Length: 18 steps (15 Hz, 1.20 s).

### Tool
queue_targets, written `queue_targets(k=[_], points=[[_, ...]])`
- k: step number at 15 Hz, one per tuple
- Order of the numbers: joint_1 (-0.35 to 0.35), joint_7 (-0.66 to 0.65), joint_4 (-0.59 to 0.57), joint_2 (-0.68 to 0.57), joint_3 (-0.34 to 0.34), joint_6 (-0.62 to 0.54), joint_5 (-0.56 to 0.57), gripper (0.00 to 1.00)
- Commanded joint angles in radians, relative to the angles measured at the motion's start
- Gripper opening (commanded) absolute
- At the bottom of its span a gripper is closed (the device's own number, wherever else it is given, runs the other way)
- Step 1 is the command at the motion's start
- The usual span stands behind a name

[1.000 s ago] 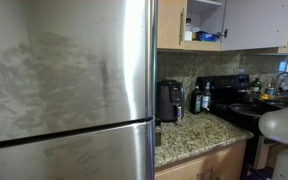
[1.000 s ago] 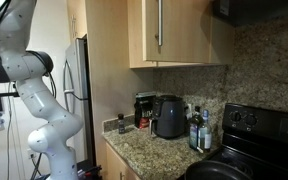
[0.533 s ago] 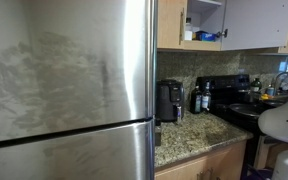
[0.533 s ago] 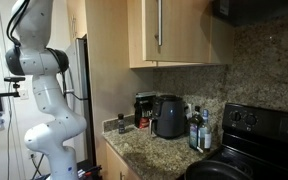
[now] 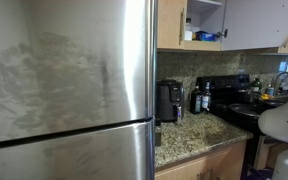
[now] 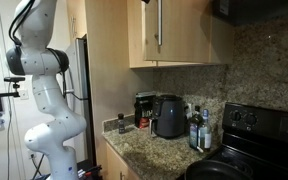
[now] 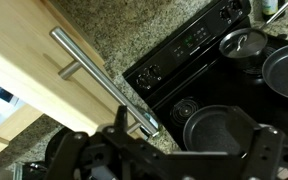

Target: Pick up the bottle with white objects and put it in the open kitchen unit and close it

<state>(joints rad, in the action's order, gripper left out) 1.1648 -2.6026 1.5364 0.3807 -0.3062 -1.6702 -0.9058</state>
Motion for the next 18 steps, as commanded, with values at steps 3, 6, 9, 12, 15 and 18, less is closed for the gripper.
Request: queue_targets(k=[3, 6, 9, 12, 15, 18], points=[[0.069, 0.000, -0.022, -0.036, 0.116, 0.018, 0.004, 1.00], [0.015, 0.001, -0.032, -0.024, 0.133, 0.045, 0.059, 1.00], [-0.129, 0.019, 0.008, 0.023, 0.111, 0.050, 0.180, 1.00], [-0.246, 0.025, 0.075, 0.088, 0.150, -0.001, 0.294, 1.00], [-0.377, -0.001, 0.129, 0.149, 0.195, -0.019, 0.394, 1.00], [-0.355, 0.006, 0.195, 0.216, 0.315, -0.020, 0.420, 1.00]])
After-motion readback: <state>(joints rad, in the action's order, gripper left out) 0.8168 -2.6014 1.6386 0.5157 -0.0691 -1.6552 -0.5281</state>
